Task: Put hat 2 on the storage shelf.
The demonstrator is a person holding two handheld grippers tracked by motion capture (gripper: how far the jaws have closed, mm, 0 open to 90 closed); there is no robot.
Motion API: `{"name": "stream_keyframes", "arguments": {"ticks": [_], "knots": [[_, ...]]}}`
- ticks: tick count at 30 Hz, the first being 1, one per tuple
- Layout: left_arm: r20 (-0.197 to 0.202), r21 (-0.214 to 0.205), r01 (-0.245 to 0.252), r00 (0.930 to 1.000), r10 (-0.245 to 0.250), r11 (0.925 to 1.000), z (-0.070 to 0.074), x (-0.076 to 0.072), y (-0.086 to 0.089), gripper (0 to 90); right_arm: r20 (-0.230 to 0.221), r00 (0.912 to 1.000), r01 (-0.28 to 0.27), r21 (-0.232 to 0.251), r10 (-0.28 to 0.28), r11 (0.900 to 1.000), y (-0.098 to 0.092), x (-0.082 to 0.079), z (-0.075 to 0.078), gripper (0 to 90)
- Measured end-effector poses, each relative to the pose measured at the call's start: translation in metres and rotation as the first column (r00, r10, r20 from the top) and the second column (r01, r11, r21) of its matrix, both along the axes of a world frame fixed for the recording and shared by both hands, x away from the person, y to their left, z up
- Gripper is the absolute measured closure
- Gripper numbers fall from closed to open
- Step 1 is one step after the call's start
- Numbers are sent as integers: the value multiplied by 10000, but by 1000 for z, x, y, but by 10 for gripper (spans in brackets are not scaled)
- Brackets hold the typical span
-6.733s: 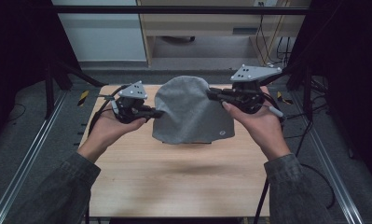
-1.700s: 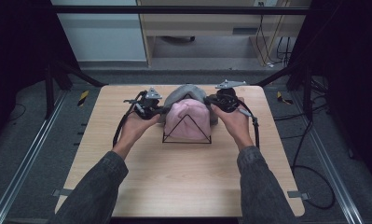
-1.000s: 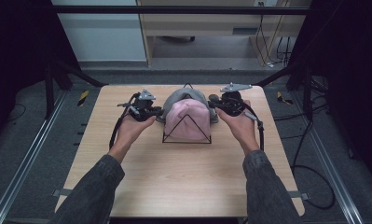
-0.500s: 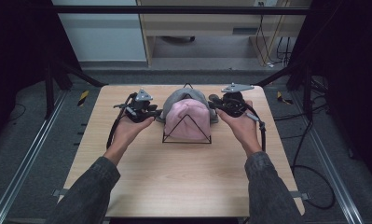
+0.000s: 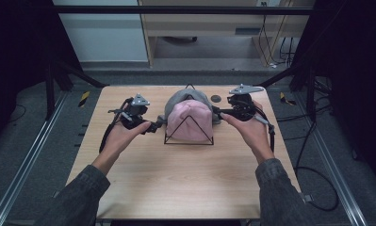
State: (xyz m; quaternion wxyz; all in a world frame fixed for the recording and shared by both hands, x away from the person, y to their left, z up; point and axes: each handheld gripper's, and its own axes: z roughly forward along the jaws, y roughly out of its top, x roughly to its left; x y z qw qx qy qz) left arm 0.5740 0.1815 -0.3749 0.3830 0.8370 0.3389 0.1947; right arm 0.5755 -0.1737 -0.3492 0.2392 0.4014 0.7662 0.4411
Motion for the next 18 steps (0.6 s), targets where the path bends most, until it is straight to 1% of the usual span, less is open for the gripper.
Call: {"name": "stream_keyframes", "arguments": {"ticks": [4,6,7,9,12,13,15,16,17,18], "knots": [[-24,-13,210,9998,-210,9998,-1,-10,2,102,-25,10000,17,10,-17,10000,-4,-7,0,217],[-16,24,266,9996,-266,9996,-2,-12,3,96,-20,10000,13,-15,-13,10000,-6,-9,0,208],[-55,35,377,9993,-376,9993,-2,-17,4,90,-11,10000,34,-7,-34,10000,-7,-12,0,198],[-22,-4,421,9991,-421,9991,-3,-21,6,80,-85,9999,92,-12,-92,10000,-12,-18,0,170],[-20,-8,549,9985,-549,9985,-3,-28,9,67,-2,9999,141,1,-141,9999,-17,-26,-1,153],[-10,30,630,9980,-630,9980,-3,-32,11,63,37,9998,184,6,-184,9998,-21,-31,0,144],[37,95,663,9978,-663,9978,-3,-35,13,57,48,9998,204,-14,-204,9998,-22,-32,0,139],[59,91,643,9979,-643,9979,-2,-39,15,57,-11,9997,245,24,-245,9997,-26,-38,1,120],[59,91,643,9979,-643,9979,-2,-39,15,57,-11,9997,245,24,-245,9997,-26,-38,1,120],[19,49,719,9974,-719,9974,-2,-43,17,54,-6,9996,281,-7,-281,9996,-29,-42,0,111]]}}
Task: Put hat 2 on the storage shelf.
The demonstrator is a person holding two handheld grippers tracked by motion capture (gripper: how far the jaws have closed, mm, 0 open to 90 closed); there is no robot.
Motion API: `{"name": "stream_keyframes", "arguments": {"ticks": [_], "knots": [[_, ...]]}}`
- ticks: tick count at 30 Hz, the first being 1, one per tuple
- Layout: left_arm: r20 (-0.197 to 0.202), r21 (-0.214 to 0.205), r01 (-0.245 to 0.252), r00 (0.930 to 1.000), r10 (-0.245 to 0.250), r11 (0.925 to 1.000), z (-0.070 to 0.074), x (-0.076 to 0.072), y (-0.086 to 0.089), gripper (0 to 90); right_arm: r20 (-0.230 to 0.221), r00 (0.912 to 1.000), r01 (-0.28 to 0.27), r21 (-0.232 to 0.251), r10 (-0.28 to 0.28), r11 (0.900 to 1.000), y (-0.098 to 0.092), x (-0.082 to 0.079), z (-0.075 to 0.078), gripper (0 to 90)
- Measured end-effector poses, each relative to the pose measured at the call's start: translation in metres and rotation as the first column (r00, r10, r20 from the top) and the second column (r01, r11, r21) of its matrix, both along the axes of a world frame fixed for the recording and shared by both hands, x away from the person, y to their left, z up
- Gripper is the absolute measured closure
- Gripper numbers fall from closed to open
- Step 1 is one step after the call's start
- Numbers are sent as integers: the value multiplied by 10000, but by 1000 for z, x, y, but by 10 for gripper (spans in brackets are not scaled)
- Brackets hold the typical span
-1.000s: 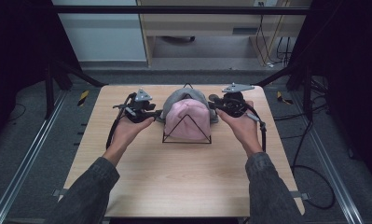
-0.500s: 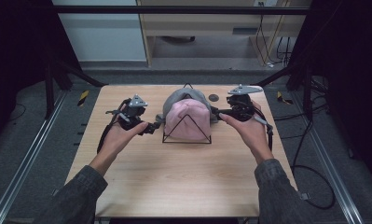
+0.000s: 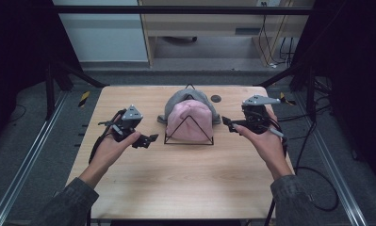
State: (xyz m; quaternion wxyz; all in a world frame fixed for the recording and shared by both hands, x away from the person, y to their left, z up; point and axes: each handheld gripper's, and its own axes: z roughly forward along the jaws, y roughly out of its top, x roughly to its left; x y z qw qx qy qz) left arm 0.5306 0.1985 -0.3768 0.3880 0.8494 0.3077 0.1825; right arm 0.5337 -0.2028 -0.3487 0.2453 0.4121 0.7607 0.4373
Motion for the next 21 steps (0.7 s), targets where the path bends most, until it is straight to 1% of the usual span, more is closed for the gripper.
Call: {"name": "stream_keyframes", "arguments": {"ticks": [1,2,4,6,7,8,10,11,13,14,15,16,17,20,21], "knots": [[0,0,0,10000,0,10000,0,0,0,52,0,10000,0,0,0,10000,0,0,0,111],[-12,92,84,10000,-84,9999,-1,-5,2,50,-35,10000,-9,-78,9,10000,-3,-6,-2,95],[-62,321,59,10000,-57,9995,-2,-9,5,50,-134,9999,-35,-105,34,9999,-5,-10,-4,85],[-99,561,47,9999,-42,9984,-3,-12,7,53,-185,9998,-46,-289,41,9996,-7,-15,-7,78],[-99,561,47,9999,-42,9984,-3,-12,7,53,-185,9998,-46,-289,41,9996,-7,-15,-7,78],[-132,639,76,9999,-67,9979,-4,-14,8,53,-263,9997,-4,-326,-5,9995,-10,-19,-10,71],[-305,694,157,9994,-136,9975,-9,-19,11,53,-235,9997,4,-394,-13,9992,-13,-21,-13,69],[-358,719,154,9993,-129,9973,-12,-20,12,53,-359,9993,26,-431,-42,9991,-14,-23,-15,68],[-411,742,186,9990,-156,9971,-14,-21,13,53,-361,9993,38,-506,-56,9987,-16,-24,-17,69],[-488,886,151,9988,-108,9960,-20,-22,15,53,-498,9987,21,-579,-49,9983,-19,-27,-23,69],[-540,950,153,9985,-102,9954,-23,-22,16,53,-539,9985,21,-631,-55,9980,-20,-28,-26,68],[-540,950,153,9985,-102,9954,-23,-22,16,53,-539,9985,21,-631,-55,9980,-20,-28,-26,68],[-681,1010,164,9976,-96,9947,-30,-22,17,53,-666,9978,4,-811,-58,9967,-22,-31,-33,69],[-891,1132,218,9960,-117,9933,-40,-22,19,53,-903,9959,-33,-898,-48,9960,-23,-36,-47,71],[-931,1267,256,9956,-138,9916,-43,-22,20,53,-1065,9943,-22,-901,-75,9959,-23,-37,-53,71]]}}
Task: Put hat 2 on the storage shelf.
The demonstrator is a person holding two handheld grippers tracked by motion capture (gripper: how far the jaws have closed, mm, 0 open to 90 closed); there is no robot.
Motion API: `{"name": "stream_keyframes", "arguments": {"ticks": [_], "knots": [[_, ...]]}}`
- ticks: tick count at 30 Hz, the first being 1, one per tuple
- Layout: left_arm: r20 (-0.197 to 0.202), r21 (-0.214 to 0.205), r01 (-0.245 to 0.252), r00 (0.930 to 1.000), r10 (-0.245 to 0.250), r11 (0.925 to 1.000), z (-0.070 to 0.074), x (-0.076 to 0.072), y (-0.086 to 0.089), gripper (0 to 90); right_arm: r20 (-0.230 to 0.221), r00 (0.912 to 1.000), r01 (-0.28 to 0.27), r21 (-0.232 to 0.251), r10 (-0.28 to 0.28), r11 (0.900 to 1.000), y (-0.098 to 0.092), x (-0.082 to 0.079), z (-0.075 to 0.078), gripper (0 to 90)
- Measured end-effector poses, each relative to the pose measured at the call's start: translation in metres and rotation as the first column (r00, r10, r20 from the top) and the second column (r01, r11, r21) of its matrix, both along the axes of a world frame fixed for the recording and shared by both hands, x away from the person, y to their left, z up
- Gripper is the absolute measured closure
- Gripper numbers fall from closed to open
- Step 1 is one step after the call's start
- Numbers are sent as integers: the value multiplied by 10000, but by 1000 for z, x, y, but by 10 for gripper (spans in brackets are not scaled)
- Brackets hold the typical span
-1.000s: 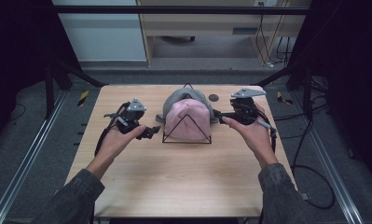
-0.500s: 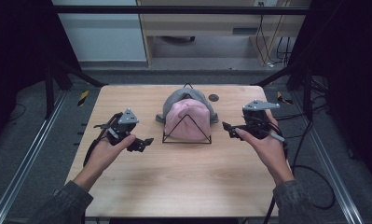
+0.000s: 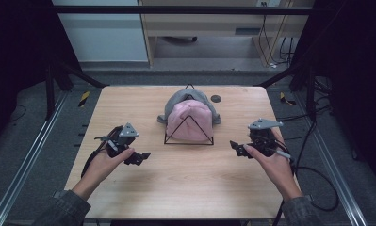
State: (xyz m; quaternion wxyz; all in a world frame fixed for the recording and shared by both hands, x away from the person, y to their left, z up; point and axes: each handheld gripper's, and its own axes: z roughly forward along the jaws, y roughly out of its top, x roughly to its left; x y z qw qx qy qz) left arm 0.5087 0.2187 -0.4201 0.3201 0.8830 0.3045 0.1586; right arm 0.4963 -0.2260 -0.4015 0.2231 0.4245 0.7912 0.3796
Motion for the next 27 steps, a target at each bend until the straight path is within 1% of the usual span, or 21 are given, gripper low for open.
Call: {"name": "stream_keyframes", "arguments": {"ticks": [2,3,4,5,10,12,13,14,15,17,19,20,22,23,26,27], "knots": [[-132,-2,-48,9999,48,10000,-7,-1,1,54,-250,9997,-56,-49,55,10000,0,-2,-12,72],[-132,-2,-48,9999,48,10000,-7,-1,1,54,-250,9997,-56,-49,55,10000,0,-2,-12,72],[-244,35,-41,9997,42,10000,-13,-1,2,54,-359,9993,-62,-71,60,10000,1,-3,-19,73],[-402,36,-34,9992,35,10000,-20,-1,3,54,-644,9979,-71,4,71,10000,1,-5,-32,73],[-865,117,-69,9962,79,9999,-39,1,7,56,-1174,9931,81,75,-71,9999,1,-6,-58,75],[-994,195,-74,9950,93,9998,-45,3,9,57,-1348,9906,244,71,-232,9997,1,-5,-66,79],[-994,195,-74,9950,93,9998,-45,3,9,57,-1392,9900,243,28,-237,9997,0,-4,-70,79],[-1085,199,-101,9940,122,9998,-47,3,10,57,-1392,9900,243,28,-237,9997,0,-4,-70,79],[-1173,221,-135,9930,160,9997,-51,4,12,57,-1531,9876,344,-40,-346,9994,0,-4,-77,80],[-1354,229,-271,9903,300,9994,-59,4,15,58,-1639,9854,453,-42,-454,9990,-1,-3,-81,84],[-1517,272,-250,9880,288,9993,-64,4,17,59,-1714,9835,581,6,-572,9983,-3,-2,-85,87],[-1583,426,-222,9870,286,9988,-66,4,17,58,-1788,9819,648,43,-630,9979,-4,-2,-87,87],[-1645,517,-216,9859,298,9984,-69,3,17,57,-1923,9791,668,-58,-666,9978,-5,-1,-91,88],[-1648,472,-189,9860,265,9987,-70,2,17,54,-1993,9774,698,-130,-710,9975,-5,-1,-92,89],[-1583,500,-160,9871,238,9986,-71,1,17,32,-2077,9754,684,-309,-734,9972,-5,-2,-98,88],[-1573,450,-135,9873,205,9989,-72,0,16,22,-2038,9761,699,-335,-753,9970,-5,-3,-99,88]]}}
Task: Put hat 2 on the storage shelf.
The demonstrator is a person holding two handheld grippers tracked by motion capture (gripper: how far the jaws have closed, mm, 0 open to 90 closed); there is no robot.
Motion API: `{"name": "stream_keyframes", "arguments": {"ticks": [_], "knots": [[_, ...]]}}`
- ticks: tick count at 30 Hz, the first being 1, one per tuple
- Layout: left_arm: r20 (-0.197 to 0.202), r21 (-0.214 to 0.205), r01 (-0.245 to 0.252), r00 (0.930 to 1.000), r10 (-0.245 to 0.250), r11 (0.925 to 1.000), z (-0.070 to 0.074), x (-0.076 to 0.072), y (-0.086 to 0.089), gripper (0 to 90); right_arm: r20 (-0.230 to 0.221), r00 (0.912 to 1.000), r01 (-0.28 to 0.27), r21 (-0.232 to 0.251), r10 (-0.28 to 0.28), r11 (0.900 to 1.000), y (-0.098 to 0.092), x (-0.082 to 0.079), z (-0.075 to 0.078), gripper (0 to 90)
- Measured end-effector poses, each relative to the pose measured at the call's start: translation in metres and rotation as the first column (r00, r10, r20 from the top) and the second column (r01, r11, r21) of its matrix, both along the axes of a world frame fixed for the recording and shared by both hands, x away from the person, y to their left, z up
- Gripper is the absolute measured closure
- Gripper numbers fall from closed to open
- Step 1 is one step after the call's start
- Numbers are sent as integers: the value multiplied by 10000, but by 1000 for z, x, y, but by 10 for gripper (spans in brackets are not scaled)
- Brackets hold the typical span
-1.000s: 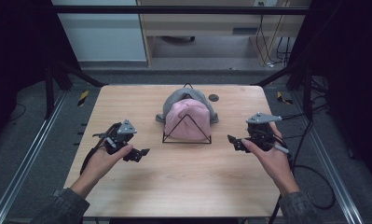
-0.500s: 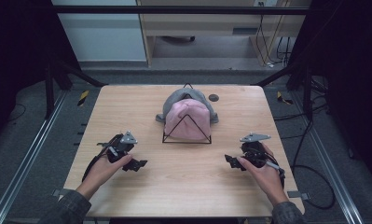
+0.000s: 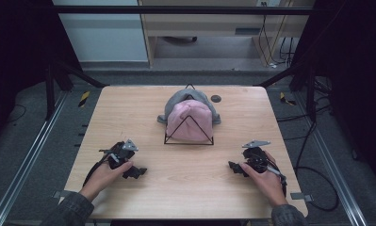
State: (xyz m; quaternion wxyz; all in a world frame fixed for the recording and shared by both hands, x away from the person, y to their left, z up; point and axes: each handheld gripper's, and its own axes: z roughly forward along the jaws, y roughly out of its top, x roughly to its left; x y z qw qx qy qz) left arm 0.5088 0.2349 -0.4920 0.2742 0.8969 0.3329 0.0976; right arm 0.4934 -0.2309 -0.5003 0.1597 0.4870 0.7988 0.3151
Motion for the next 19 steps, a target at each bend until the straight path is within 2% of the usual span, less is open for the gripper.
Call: {"name": "stream_keyframes", "arguments": {"ticks": [3,5,7,11,14,19], "knots": [[286,55,-11,9996,10,10000,-3,-2,-1,16,40,10000,90,31,-90,10000,-1,-1,0,82],[405,-105,-65,9992,70,9999,-5,-3,-2,0,175,9998,102,-86,-101,9999,-2,-2,-2,73],[488,-220,-66,9988,77,9997,-5,-3,-2,0,444,9990,105,-304,-92,9995,-1,-4,-5,59],[655,-411,-12,9978,39,9992,-7,-4,1,0,1128,9936,102,-70,-94,9999,-3,-11,-12,35],[861,-572,34,9963,16,9984,-9,-6,3,0,1102,9939,51,-28,-47,10000,-1,-16,-12,35],[937,-684,142,9956,-77,9976,-10,-5,4,0,1110,9938,4,-36,0,10000,-1,-17,-12,29]]}}
